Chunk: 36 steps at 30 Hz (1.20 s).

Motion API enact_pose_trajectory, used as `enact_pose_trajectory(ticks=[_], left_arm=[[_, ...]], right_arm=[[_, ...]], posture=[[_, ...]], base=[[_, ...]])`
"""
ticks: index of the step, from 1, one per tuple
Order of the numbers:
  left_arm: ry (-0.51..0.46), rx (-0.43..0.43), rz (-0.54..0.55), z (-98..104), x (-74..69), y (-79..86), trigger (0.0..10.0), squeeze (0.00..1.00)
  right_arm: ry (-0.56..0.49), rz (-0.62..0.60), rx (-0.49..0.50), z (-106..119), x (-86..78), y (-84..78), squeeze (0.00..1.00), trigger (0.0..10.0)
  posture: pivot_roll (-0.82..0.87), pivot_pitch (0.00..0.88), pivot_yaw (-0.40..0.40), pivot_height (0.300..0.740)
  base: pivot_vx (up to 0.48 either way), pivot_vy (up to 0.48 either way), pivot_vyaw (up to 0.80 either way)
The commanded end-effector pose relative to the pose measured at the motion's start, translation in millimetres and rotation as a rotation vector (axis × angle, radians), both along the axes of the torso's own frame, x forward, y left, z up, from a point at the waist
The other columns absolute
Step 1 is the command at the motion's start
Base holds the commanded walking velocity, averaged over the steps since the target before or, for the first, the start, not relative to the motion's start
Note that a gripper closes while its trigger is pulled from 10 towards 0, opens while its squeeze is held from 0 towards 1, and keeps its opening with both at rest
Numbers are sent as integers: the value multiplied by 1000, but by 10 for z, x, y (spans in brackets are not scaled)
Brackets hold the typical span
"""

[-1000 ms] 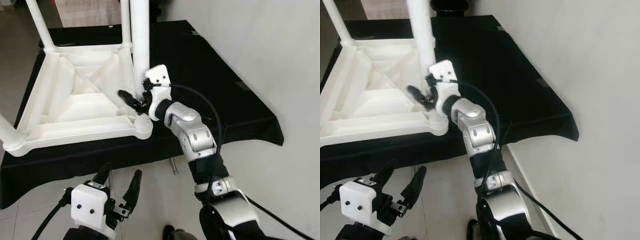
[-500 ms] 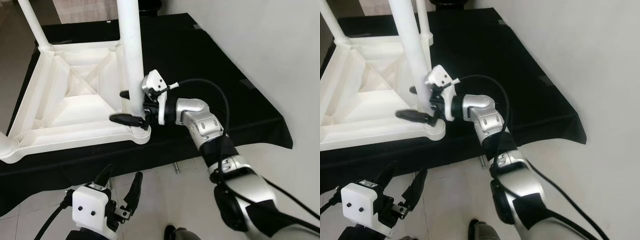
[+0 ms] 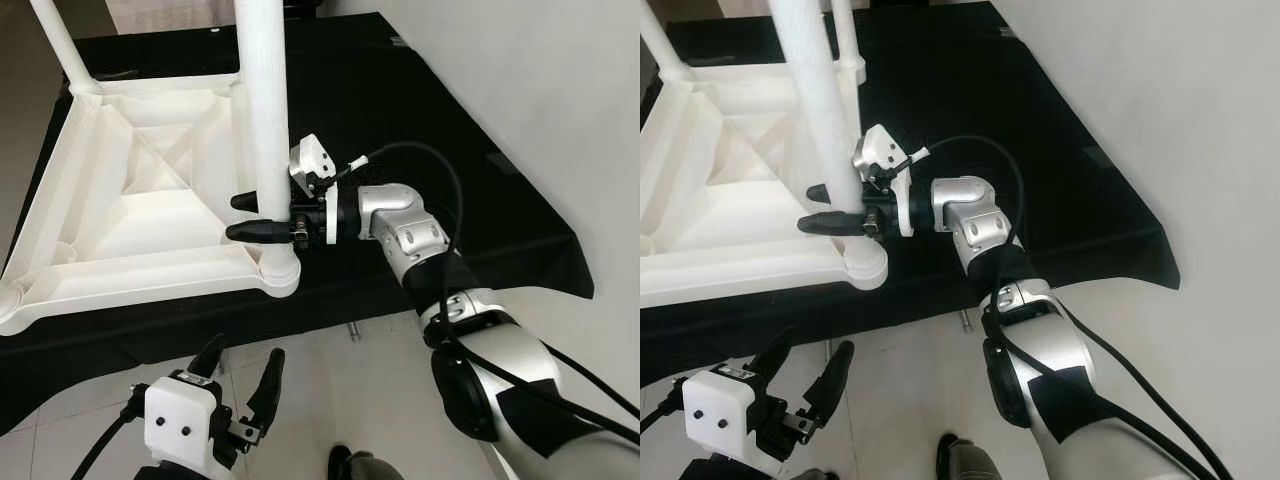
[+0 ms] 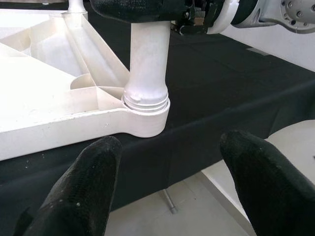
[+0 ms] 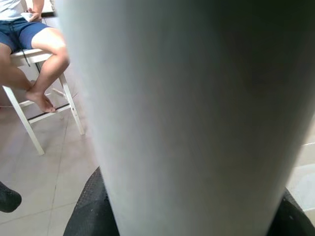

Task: Building children table

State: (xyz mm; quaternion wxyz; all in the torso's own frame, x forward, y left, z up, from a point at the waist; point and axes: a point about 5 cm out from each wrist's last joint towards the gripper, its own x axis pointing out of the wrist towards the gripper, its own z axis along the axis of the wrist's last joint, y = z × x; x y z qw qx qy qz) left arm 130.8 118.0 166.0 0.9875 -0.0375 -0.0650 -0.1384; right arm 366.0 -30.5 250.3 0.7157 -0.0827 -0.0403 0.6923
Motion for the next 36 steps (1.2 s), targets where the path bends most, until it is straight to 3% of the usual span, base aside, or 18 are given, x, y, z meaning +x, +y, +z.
enact_pose_trajectory(ticks=[1, 4, 6, 7, 8, 11, 12, 13, 14, 17, 22, 23, 28, 29, 30, 31, 35, 36], left_arm=[[5, -5, 1, 5, -13, -16, 10000, 0], [4, -6, 3, 6, -12, -17, 10000, 0], [1, -6, 5, 5, -12, -20, 10000, 0], [1, -6, 5, 5, -12, -20, 10000, 0], [1, -5, 7, 7, -17, -14, 10000, 0], [1, -5, 7, 7, -17, -14, 10000, 0], [1, -5, 8, 16, -22, -7, 10000, 0], [1, -5, 8, 16, -22, -7, 10000, 0], [2, -4, 8, 20, -21, 2, 10000, 0], [4, -4, -3, 14, -8, 5, 10000, 0], [2, -4, -2, 8, -2, -3, 10000, 0], [0, -3, 3, 11, -4, -3, 10000, 0], [-1, -1, 9, 17, -7, 1, 10000, 0], [-1, -1, 8, 16, -8, 1, 10000, 0], [-1, -1, 8, 16, -8, 1, 10000, 0], [0, -1, 7, 16, -9, 0, 10000, 0], [1, -2, 5, 17, -10, 0, 10000, 0], [1, -2, 4, 18, -12, -2, 10000, 0]], right_arm=[[-10, -55, -12, -35, 36, 4, 0, 0], [-15, -140, -21, -62, 80, -6, 0, 0], [-7, -367, -20, -147, 155, -11, 0, 0], [-7, -367, -20, -147, 155, -11, 0, 0], [29, -706, -5, -253, 233, -74, 0, 0], [29, -706, -5, -253, 233, -74, 0, 0], [65, -848, -3, -429, 82, -21, 0, 0], [65, -848, -3, -429, 82, -21, 0, 0], [105, -917, -4, -578, -82, 53, 0, 0], [119, -872, 16, -640, -213, 220, 0, 0], [105, -773, 47, -525, -151, 386, 0, 0], [99, -781, 50, -491, -143, 400, 0, 10000], [116, -782, 73, -425, -122, 379, 0, 10000], [120, -758, 84, -401, -119, 358, 420, 10000], [120, -758, 84, -401, -119, 358, 420, 10000], [118, -716, 89, -375, -111, 330, 1000, 10000], [120, -655, 108, -317, -101, 284, 1000, 10000], [121, -568, 125, -260, -103, 248, 1000, 10000]], posture=[[54, 196, -61, 740], [54, 196, -61, 740], [54, 196, -68, 740], [54, 196, -68, 740], [62, 206, -77, 740], [62, 206, -77, 740], [68, 214, -66, 740], [68, 214, -66, 740], [67, 225, -57, 740], [72, 209, -61, 740], [74, 206, -74, 740], [72, 206, -75, 740], [76, 209, -74, 740], [75, 209, -74, 740], [75, 209, -74, 740], [76, 208, -74, 740], [77, 209, -74, 740], [78, 210, -72, 740]], base=[[0, 0, 0], [0, 0, 0], [0, 0, 0], [0, 0, 0], [0, 0, 0], [0, 0, 0], [0, 0, 0], [0, 0, 0], [0, 0, 0], [0, 0, 0], [0, 0, 0], [0, 0, 0], [0, 0, 0], [0, 0, 0], [0, 0, 0], [0, 0, 0], [0, 0, 0], [0, 0, 0]])
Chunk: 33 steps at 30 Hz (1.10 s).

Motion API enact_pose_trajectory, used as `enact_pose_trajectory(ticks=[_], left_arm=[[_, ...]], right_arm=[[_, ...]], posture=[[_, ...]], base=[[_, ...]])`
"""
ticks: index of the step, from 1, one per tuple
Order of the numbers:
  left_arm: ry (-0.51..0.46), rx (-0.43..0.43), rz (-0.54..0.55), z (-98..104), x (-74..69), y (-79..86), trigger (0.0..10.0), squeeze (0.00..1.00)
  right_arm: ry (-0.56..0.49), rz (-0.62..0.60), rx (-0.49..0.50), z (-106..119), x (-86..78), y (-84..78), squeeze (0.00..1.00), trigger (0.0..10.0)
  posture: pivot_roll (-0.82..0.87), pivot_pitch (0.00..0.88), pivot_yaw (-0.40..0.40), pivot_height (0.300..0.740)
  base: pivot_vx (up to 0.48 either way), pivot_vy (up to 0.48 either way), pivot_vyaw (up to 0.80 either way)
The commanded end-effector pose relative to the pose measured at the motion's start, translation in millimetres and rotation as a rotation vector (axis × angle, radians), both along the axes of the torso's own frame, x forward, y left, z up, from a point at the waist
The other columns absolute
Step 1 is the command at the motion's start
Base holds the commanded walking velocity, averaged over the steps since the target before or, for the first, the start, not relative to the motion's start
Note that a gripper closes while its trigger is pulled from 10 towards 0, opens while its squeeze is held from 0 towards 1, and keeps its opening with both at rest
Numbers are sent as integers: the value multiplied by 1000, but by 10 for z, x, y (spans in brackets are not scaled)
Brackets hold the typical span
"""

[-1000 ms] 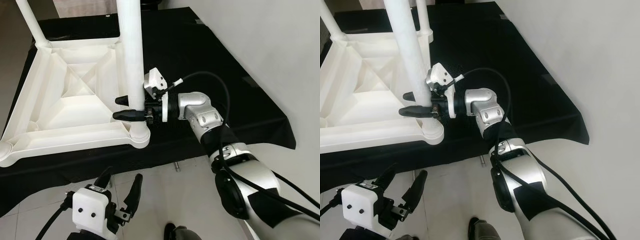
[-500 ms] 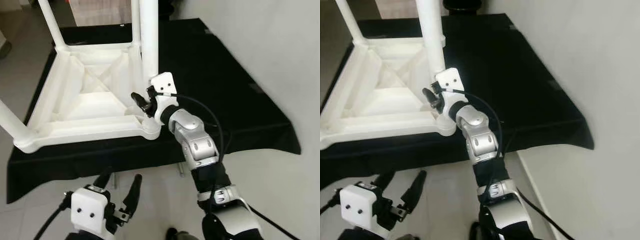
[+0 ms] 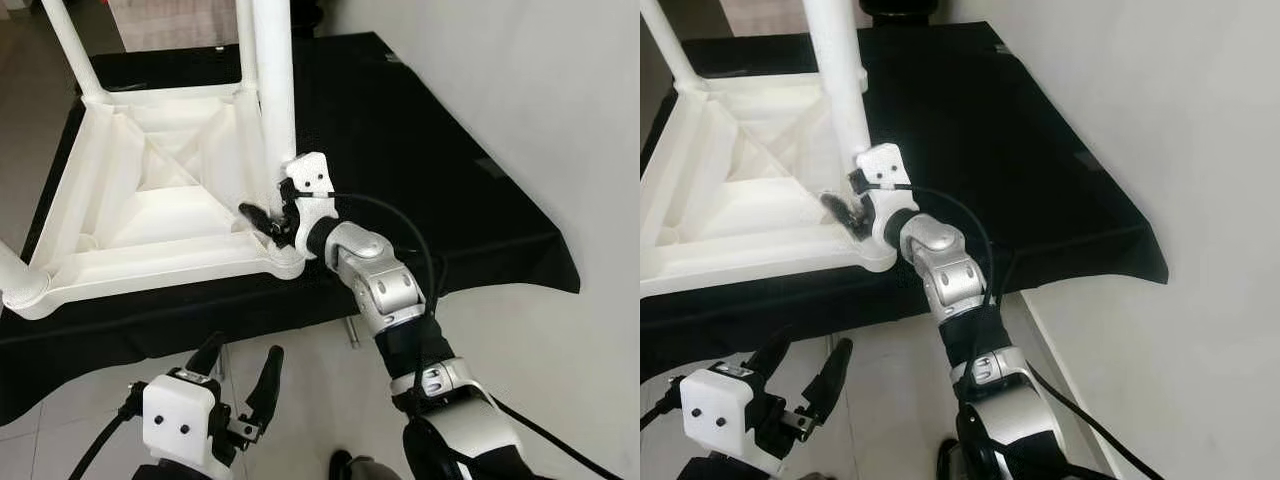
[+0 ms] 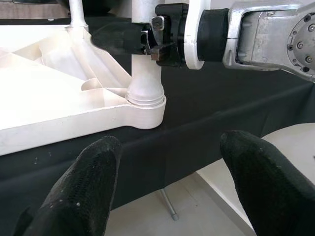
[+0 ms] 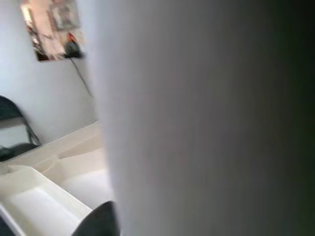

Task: Building children table

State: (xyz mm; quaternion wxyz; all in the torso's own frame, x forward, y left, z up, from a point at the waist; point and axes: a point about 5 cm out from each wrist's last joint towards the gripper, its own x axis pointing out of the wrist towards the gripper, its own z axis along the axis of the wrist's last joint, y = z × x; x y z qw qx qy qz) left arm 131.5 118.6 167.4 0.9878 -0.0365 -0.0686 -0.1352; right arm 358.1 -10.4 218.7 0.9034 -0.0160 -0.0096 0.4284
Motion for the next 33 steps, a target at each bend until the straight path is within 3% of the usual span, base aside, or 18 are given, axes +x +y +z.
enact_pose_trajectory(ticks=[1, 2, 3, 4, 5, 7, 8, 11, 23, 28, 29, 33], left_arm=[[8, -3, -3, 4, -19, -8, 10000, 0], [9, -3, -5, 4, -23, -13, 10000, 0], [9, -3, -5, 4, -23, -13, 10000, 0], [12, -4, -7, 2, -33, -19, 10000, 0], [18, -6, -10, -5, -47, -26, 10000, 0], [18, -6, -10, -5, -47, -26, 10000, 0], [31, -10, -18, -25, -66, -37, 10000, 0], [73, -13, -48, -100, -97, -56, 10000, 0], [187, 5, -46, -431, -94, -32, 10000, 0], [201, -8, -65, -459, -130, -42, 10000, 0], [207, -19, -83, -471, -188, -71, 10000, 0], [212, -27, -100, -482, -235, -100, 10000, 0]], right_arm=[[-1, 81, 23, 56, -24, 46, 1000, 10000], [-31, 181, 19, 109, -29, -5, 1000, 10000], [-31, 181, 19, 109, -29, -5, 1000, 10000], [-73, 319, -10, 151, -53, -64, 875, 10000], [-106, 435, -66, 159, -62, -131, 0, 10000], [-106, 435, -66, 159, -62, -131, 0, 10000], [-132, 509, -132, 147, -47, -204, 0, 10000], [-139, 551, -193, 124, 6, -309, 0, 10000], [-52, 590, -288, -235, -4, -547, 0, 10000], [-52, 607, -294, -249, 15, -584, 0, 10000], [-49, 611, -289, -220, 40, -618, 0, 0], [-43, 613, -282, -179, 70, -651, 0, 0]], posture=[[78, 210, -72, 740], [84, 212, -74, 740], [84, 212, -74, 740], [96, 212, -74, 740], [103, 209, -73, 740], [103, 209, -73, 740], [121, 198, -76, 740], [148, 174, -89, 740], [172, 89, -87, 740], [171, 90, -84, 740], [172, 106, -80, 740], [172, 106, -80, 740]], base=[[0, 0, 0], [0, 0, 0], [0, 0, 0], [0, 0, 0], [0, 0, 0], [0, 0, 0], [0, 0, 0], [0, 0, 0], [0, 0, 0], [0, 0, 0], [0, 0, 0], [0, 0, 0]])
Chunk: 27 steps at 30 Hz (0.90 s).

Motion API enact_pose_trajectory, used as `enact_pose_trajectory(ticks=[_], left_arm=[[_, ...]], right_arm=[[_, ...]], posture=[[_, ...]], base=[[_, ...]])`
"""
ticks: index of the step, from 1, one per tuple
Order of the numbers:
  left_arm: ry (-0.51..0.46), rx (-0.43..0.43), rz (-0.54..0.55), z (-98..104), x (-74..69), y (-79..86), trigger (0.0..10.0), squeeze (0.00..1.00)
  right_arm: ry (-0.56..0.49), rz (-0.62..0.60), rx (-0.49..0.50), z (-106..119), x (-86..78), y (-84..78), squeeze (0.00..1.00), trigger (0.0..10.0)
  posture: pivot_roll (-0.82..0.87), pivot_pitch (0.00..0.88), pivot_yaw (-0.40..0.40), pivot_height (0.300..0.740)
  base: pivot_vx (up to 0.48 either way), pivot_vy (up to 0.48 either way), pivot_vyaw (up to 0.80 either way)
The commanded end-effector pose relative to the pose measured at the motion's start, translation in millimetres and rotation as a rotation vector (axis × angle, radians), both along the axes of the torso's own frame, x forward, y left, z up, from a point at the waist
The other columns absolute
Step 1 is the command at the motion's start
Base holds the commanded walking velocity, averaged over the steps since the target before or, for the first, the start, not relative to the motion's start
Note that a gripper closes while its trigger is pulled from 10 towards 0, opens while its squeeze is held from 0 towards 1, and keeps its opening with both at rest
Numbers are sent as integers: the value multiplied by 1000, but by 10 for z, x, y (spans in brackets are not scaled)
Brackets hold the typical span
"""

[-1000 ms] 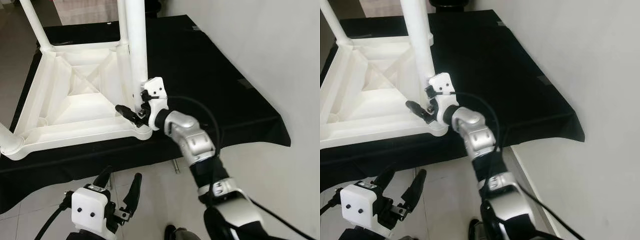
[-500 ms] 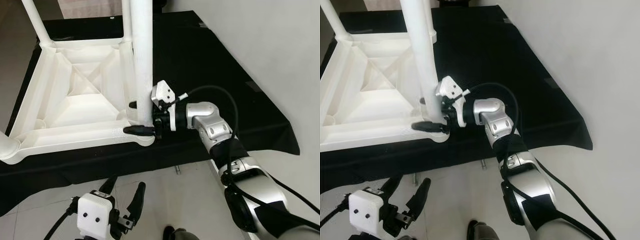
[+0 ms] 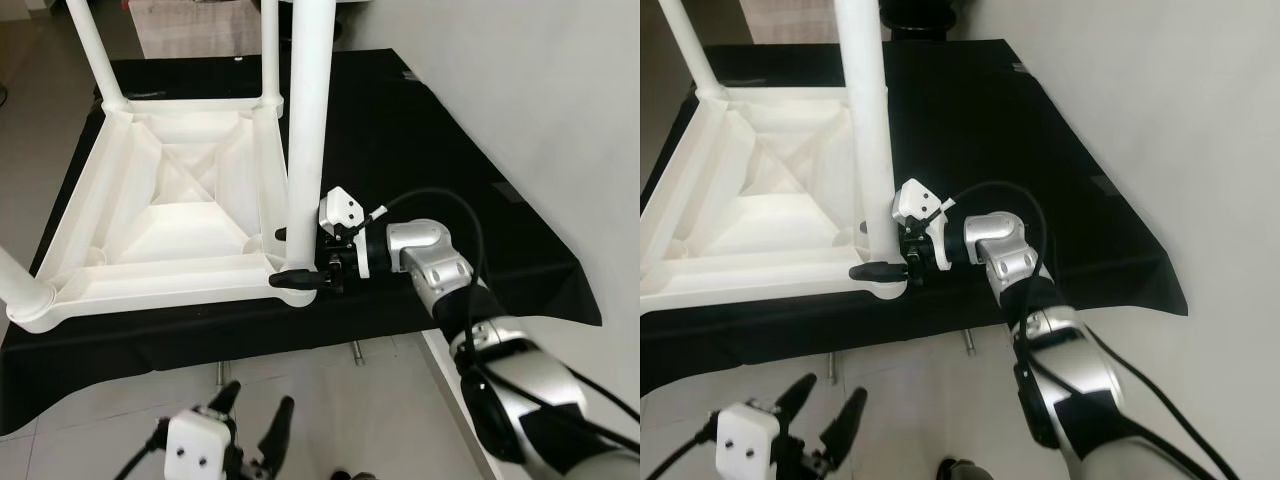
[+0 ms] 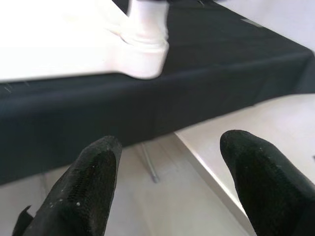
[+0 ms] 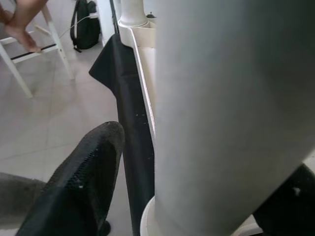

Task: Building children table

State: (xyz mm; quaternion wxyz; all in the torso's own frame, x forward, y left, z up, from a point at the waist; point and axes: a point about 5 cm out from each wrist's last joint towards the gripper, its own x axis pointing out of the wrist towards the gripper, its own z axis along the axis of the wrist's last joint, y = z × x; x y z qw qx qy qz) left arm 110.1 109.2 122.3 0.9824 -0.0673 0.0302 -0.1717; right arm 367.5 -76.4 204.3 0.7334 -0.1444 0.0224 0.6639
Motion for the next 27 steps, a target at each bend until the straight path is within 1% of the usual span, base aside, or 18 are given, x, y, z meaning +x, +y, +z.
enact_pose_trajectory(ticks=[1, 4, 8, 10, 13, 14, 15, 16, 17, 18, 19, 20, 21, 22, 24, 25, 26, 27], left_arm=[[6, -1, -9, -27, -46, -22, 10000, 0], [1, 0, 1, -24, -61, -23, 10000, 0], [-2, 2, 5, -27, -66, -21, 10000, 0], [-2, 3, 1, -34, -61, -22, 10000, 0], [-2, 2, -3, -37, -59, -22, 10000, 0], [-3, 0, -3, -39, -54, -20, 10000, 0], [-3, 0, -3, -39, -54, -20, 10000, 0], [-5, -1, -2, -40, -49, -18, 10000, 0], [-6, -2, -1, -42, -46, -16, 10000, 0], [-10, -4, 2, -40, -43, -10, 10000, 0], [-13, -4, 4, -40, -39, -1, 10000, 0], [-19, -5, 15, -37, -25, 19, 10000, 0], [-19, -5, 15, -37, -25, 19, 10000, 0], [-24, -4, 21, -40, 0, 41, 10000, 0], [-24, -4, 21, -40, 0, 41, 10000, 0], [-28, -1, 24, -45, 22, 57, 10000, 0], [-28, -1, 24, -45, 22, 57, 10000, 0], [-58, 35, 45, -60, 141, 120, 10000, 0]], right_arm=[[8, 48, -11, 16, -7, -16, 0, 0], [-2, 34, -14, 81, 30, -21, 0, 0], [-11, 15, -13, 103, 52, -21, 0, 0], [-21, -36, 0, 72, 71, -30, 0, 0], [-25, -65, 8, 37, 74, -43, 0, 0], [-22, -123, 6, -27, 83, -71, 0, 0], [-22, -123, 6, -27, 83, -71, 0, 0], [-12, -221, 14, -129, 90, -101, 0, 0], [-6, -291, 18, -199, 91, -124, 0, 0], [-19, -677, 29, -398, 124, -179, 0, 0], [-38, -967, 19, -523, 111, -277, 0, 0], [-8, -1002, 16, -744, -210, -114, 0, 0], [-8, -1002, 16, -744, -210, -114, 0, 0], [11, -1035, 45, -803, -460, 10, 0, 0], [11, -1035, 45, -803, -460, 10, 0, 0], [45, -979, 85, -797, -621, 152, 0, 0], [45, -979, 85, -797, -621, 152, 0, 0], [69, -871, 165, -709, -591, 509, 0, 0]], posture=[[176, 122, -91, 740], [181, 131, -93, 740], [179, 134, -92, 740], [174, 135, -87, 740], [173, 135, -86, 740], [166, 138, -87, 740], [166, 138, -87, 740], [163, 139, -89, 740], [163, 139, -89, 740], [149, 144, -92, 740], [144, 146, -89, 740], [127, 143, -74, 740], [127, 143, -74, 740], [113, 147, -55, 740], [113, 147, -55, 740], [104, 146, -50, 740], [104, 146, -50, 740], [110, 114, -40, 740]], base=[[0, 0, 0], [0, 0, 0], [0, 0, 0], [0, 0, 0], [0, 0, 0], [0, 0, 0], [0, 0, 0], [0, 0, 0], [0, 0, 0], [0, 0, 0], [0, 0, 0], [0, 0, 0], [0, 0, 0], [0, 0, 0], [0, 0, 0], [0, 0, 0], [0, 0, 0], [0, 0, 0]])
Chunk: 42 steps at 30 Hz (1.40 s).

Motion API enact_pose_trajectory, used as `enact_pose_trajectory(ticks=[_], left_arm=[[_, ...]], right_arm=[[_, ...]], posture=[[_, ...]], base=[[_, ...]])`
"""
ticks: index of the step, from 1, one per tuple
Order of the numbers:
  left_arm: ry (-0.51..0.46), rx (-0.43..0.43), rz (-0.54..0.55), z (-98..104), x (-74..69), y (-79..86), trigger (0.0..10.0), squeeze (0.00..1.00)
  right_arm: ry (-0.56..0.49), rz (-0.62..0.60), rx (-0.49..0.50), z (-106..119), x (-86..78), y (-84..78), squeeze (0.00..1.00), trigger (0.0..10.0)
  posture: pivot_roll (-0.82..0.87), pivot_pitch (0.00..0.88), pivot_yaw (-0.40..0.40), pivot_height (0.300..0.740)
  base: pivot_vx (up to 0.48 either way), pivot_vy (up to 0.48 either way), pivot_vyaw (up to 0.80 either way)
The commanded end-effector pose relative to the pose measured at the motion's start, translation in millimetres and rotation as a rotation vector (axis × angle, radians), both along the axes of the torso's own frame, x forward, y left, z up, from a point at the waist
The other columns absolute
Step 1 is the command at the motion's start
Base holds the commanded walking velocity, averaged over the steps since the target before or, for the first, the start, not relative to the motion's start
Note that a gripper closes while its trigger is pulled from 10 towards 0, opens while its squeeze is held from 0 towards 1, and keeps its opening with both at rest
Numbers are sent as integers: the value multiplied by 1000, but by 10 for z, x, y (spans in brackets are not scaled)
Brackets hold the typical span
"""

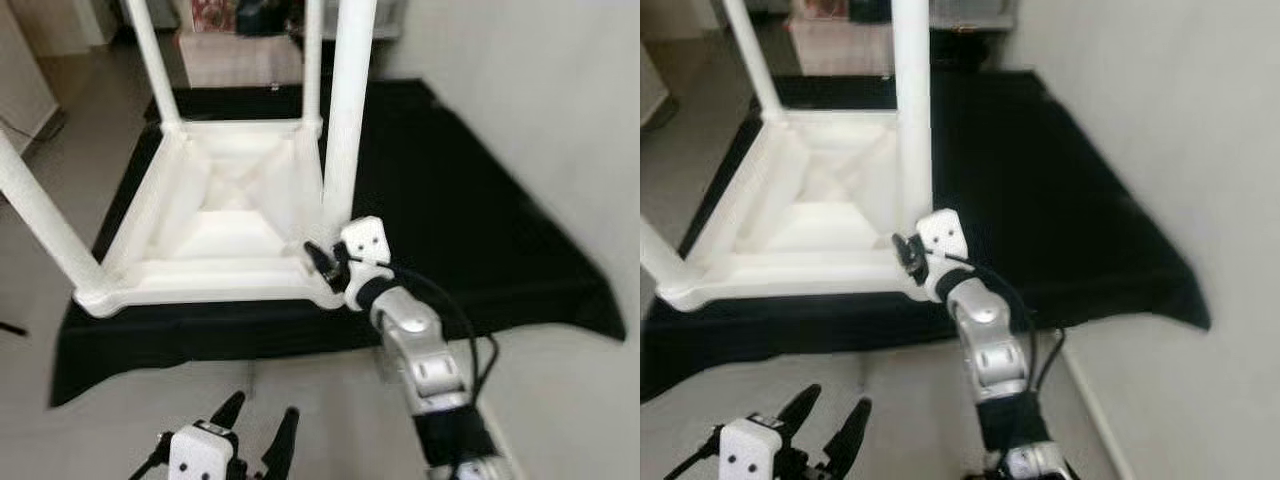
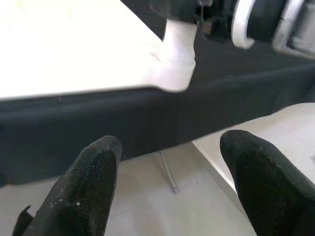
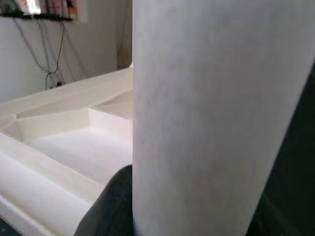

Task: Building children table

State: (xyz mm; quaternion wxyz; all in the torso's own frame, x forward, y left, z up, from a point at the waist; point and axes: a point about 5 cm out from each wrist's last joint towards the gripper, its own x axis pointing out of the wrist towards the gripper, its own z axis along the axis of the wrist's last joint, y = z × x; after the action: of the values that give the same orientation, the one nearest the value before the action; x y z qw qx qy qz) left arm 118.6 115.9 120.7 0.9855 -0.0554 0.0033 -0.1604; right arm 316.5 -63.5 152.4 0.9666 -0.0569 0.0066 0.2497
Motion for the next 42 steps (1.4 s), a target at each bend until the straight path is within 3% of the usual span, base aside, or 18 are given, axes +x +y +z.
enact_pose_trajectory(ticks=[1, 3, 4, 6, 7, 9, 10, 11, 12, 15, 18, 19, 20, 26, 28, 32, 33, 42], left_arm=[[-3, 19, 19, -45, 57, 53, 10000, 0], [-19, 47, 47, -54, 134, 116, 10000, 0], [-26, 61, 88, -51, 165, 182, 10000, 0], [-30, 70, 118, -50, 191, 226, 10000, 0], [-54, 103, 174, -22, 230, 335, 10000, 0], [-60, 110, 191, -9, 242, 377, 10000, 0], [-66, 116, 202, 4, 252, 409, 10000, 0], [-72, 117, 202, 29, 251, 419, 10000, 0], [-86, 116, 193, 81, 250, 410, 10000, 0], [-92, 114, 187, 104, 248, 400, 10000, 0], [-115, 107, 181, 185, 248, 367, 10000, 0], [-121, 101, 178, 208, 239, 351, 10000, 0], [-124, 98, 176, 225, 231, 338, 10000, 0], [-125, 87, 179, 256, 190, 297, 10000, 0], [-125, 87, 179, 256, 190, 297, 10000, 0], [-108, 80, 187, 272, 118, 268, 10000, 0], [-106, 79, 188, 290, 104, 266, 10000, 0], [-102, 81, 193, 333, 75, 272, 10000, 0]], right_arm=[[103, 93, 8, -191, -81, 380, 0, 0], [80, 149, 20, -148, -2, 534, 0, 0], [82, 164, 4, -155, 55, 545, 0, 3804], [88, 157, -10, -153, 83, 544, 0, 3804], [88, 158, -54, -116, 86, 547, 0, 10000], [86, 165, -63, -82, 86, 532, 0, 10000], [82, 182, -71, -53, 98, 515, 184, 10000], [83, 213, -77, -21, 144, 481, 1000, 10000], [71, 249, -87, 54, 253, 401, 1000, 10000], [62, 254, -91, 93, 300, 363, 1000, 10000], [21, 327, -145, 250, 482, 245, 1000, 10000], [15, 402, -171, 300, 515, 224, 408, 10000], [4, 449, -198, 338, 542, 203, 0, 10000], [22, 672, -231, 409, 547, 206, 0, 10000], [22, 672, -231, 409, 547, 206, 0, 10000], [45, 893, -205, 476, 473, 310, 0, 10000], [54, 942, -176, 500, 463, 346, 0, 0], [52, 1009, -123, 559, 455, 413, 0, 0]], posture=[[110, 114, -40, 740], [118, 109, -45, 740], [133, 101, -58, 740], [137, 100, -60, 740], [145, 96, -69, 740], [151, 96, -75, 740], [155, 94, -77, 740], [156, 93, -77, 740], [161, 93, -76, 740], [161, 93, -76, 740], [173, 99, -78, 740], [176, 103, -82, 740], [178, 104, -84, 740], [171, 130, -108, 740], [171, 130, -108, 740], [184, 143, -106, 740], [186, 149, -103, 740], [187, 164, -101, 740]], base=[[0, 0, 0], [0, 0, 0], [0, 0, 0], [0, 0, 0], [0, 0, 0], [0, 0, 0], [0, 0, 0], [0, 0, 0], [0, 0, 0], [0, 0, 0], [0, 0, 0], [0, 0, 0], [0, 0, 0], [0, 0, 0], [0, 0, 0], [0, 0, 0], [0, 0, 0], [0, 0, 0]])
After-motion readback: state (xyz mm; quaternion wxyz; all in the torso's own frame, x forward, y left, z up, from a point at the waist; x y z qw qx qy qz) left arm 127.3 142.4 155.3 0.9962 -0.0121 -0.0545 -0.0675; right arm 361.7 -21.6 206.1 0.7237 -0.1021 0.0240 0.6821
